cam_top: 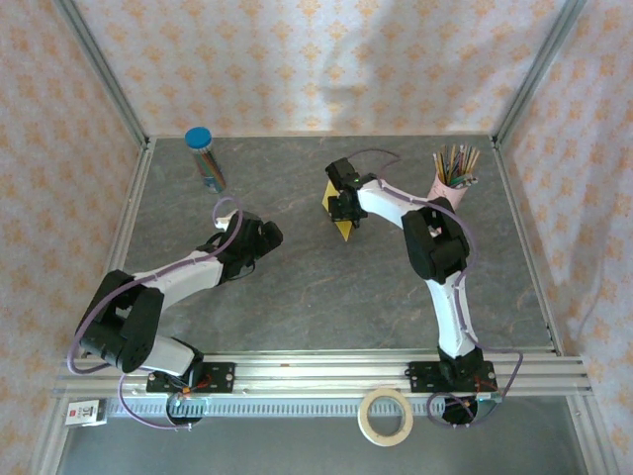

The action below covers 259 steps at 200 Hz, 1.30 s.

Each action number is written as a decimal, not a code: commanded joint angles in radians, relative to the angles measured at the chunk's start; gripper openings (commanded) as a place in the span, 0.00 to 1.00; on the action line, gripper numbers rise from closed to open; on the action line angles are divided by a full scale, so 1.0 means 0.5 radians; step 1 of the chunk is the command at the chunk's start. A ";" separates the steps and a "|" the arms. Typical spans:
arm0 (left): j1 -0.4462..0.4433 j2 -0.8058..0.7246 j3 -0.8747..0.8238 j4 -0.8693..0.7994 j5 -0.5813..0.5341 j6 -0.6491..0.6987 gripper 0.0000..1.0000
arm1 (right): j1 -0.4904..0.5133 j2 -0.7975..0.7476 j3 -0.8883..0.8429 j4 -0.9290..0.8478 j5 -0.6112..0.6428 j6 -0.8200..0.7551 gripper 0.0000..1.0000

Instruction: Fold a paper plane with a square sheet of paper (pick it up from the middle)

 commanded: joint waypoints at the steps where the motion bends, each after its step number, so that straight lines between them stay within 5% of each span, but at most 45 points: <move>1: 0.023 0.046 0.006 -0.030 0.019 0.035 0.99 | -0.008 0.030 0.006 -0.094 0.076 -0.009 0.21; 103: 0.024 0.116 0.031 -0.024 0.029 0.038 0.99 | 0.066 0.068 -0.246 0.089 0.314 0.022 0.34; 192: 0.025 0.048 0.098 -0.081 -0.026 0.054 0.99 | 0.031 0.109 -0.193 0.186 0.284 0.096 0.40; 259: 0.059 -0.227 0.279 -0.266 -0.240 0.118 0.99 | 0.026 -0.249 -0.074 0.150 0.300 0.138 0.50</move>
